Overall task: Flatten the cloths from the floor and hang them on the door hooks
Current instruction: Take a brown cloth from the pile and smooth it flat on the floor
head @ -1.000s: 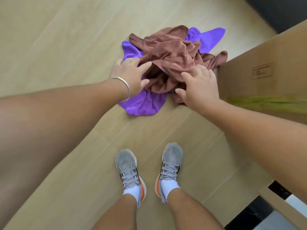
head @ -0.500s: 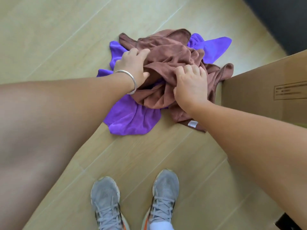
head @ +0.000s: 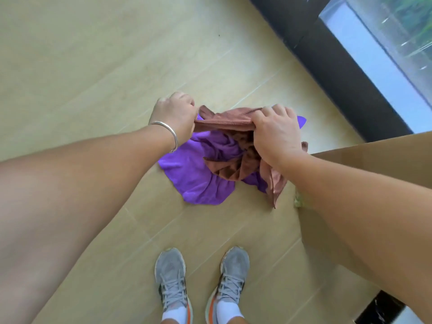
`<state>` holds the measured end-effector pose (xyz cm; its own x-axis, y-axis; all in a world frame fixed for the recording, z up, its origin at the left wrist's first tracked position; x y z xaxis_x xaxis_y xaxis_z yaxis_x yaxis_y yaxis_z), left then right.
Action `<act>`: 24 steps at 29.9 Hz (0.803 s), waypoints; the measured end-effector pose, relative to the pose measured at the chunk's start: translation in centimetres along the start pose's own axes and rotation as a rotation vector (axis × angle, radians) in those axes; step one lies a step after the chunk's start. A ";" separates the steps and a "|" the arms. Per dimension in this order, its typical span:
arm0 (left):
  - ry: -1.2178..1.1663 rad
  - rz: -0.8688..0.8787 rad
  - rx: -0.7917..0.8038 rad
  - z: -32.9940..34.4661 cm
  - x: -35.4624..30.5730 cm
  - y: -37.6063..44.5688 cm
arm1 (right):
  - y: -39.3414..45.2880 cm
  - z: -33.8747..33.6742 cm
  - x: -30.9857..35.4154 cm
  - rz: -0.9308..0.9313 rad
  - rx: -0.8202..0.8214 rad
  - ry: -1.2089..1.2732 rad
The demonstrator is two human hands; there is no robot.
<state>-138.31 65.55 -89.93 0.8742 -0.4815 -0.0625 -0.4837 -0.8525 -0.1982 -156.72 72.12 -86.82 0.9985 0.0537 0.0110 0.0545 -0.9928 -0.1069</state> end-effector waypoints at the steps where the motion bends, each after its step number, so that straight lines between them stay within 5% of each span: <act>1: 0.002 -0.003 -0.024 -2.2 1.5 -0.5 | 0.9 -1.8 1.1 -0.025 0.000 -0.009; 14: 0.077 -0.260 -0.335 -26.4 26.0 -9.5 | 13.4 -23.2 17.8 -0.248 -0.220 -0.029; 24: 0.149 -0.405 -0.402 -30.4 34.3 -24.8 | 13.8 -26.1 32.6 -0.508 -0.195 0.224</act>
<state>-97.64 64.00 -57.38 0.9914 -0.0996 0.0851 -0.1156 -0.9708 0.2102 -123.51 57.38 -61.95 0.8209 0.5247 0.2255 0.5026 -0.8512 0.1510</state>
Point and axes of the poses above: each hand's wrist, its own y-axis towards the middle knuckle, its own z-axis out of the palm, x = y × z, the point moved 7 cm from there along y, towards the middle knuckle, and after that the axes turned 4 degrees about y, right-handed, at the moved point
